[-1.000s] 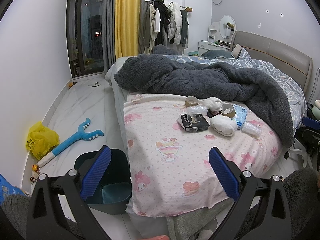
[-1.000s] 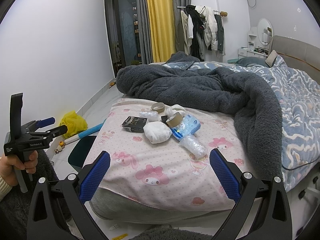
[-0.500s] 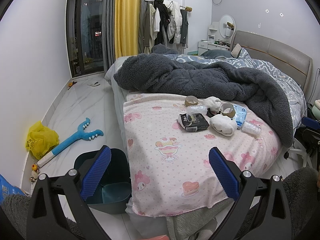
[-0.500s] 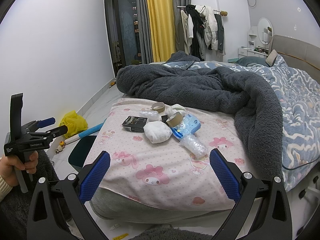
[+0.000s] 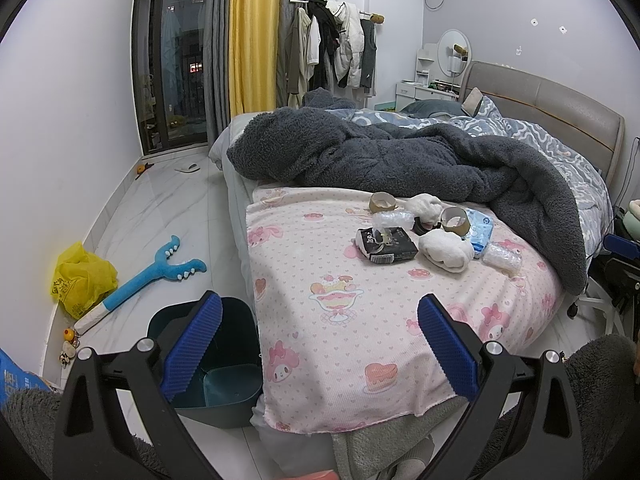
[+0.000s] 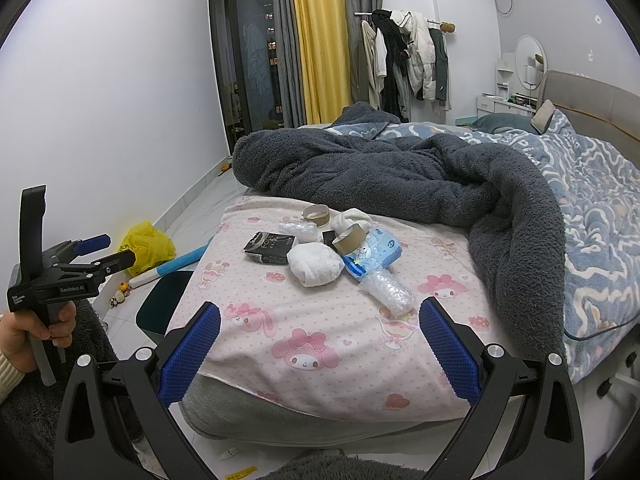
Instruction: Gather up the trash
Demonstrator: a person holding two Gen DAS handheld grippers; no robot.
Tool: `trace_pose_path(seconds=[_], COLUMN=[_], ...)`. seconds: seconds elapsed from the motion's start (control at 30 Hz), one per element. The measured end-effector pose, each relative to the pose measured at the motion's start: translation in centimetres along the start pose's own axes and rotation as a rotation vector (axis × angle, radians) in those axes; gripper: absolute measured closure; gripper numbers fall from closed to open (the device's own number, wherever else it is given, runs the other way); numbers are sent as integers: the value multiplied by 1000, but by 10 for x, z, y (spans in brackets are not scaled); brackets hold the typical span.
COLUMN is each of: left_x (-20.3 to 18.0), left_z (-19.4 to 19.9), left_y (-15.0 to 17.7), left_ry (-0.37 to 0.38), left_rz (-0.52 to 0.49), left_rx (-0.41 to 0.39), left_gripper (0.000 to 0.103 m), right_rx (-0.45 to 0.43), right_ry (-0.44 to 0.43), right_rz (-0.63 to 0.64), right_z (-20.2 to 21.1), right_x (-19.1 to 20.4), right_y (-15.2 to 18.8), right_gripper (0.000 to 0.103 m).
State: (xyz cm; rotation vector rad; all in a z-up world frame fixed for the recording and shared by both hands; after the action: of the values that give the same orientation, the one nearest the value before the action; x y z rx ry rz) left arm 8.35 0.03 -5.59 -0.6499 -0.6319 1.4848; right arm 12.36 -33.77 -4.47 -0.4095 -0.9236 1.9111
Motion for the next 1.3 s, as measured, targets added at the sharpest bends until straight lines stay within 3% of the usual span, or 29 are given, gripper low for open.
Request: trace_pose_path(seconds=[0.57, 1.0, 1.17, 1.3], left_x=[-12, -22, -25, -30], left_z=[1, 3, -5, -13], left_y=[7, 6, -1, -7], left_ry=[1, 52, 66, 106], left_rz=[-1, 1, -41, -49], left_rx=[1, 19, 32, 42], left_gripper=[3, 3, 4, 5], right_rx=[2, 34, 42, 47], right_ry=[1, 28, 12, 12], right_rz=[1, 49, 35, 48], right_z=[0, -6, -18, -32], right_x=[0, -1, -8, -13], right_y=[-1, -4, -12, -18], right_gripper=[3, 3, 13, 15])
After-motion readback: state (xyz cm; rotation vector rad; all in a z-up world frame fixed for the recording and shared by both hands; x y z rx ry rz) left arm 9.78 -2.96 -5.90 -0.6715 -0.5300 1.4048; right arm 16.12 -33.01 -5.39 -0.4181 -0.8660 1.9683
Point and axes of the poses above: each gripper's, at about its wrist camera, not at the fingertips, and z roughly against the way its jaws point, x to its left, y to its underside, the point moved 10 cm from there along -z, roughly the way its jaws point, and after that the axes turned 9 degrees about x, right-handed, at the moved point
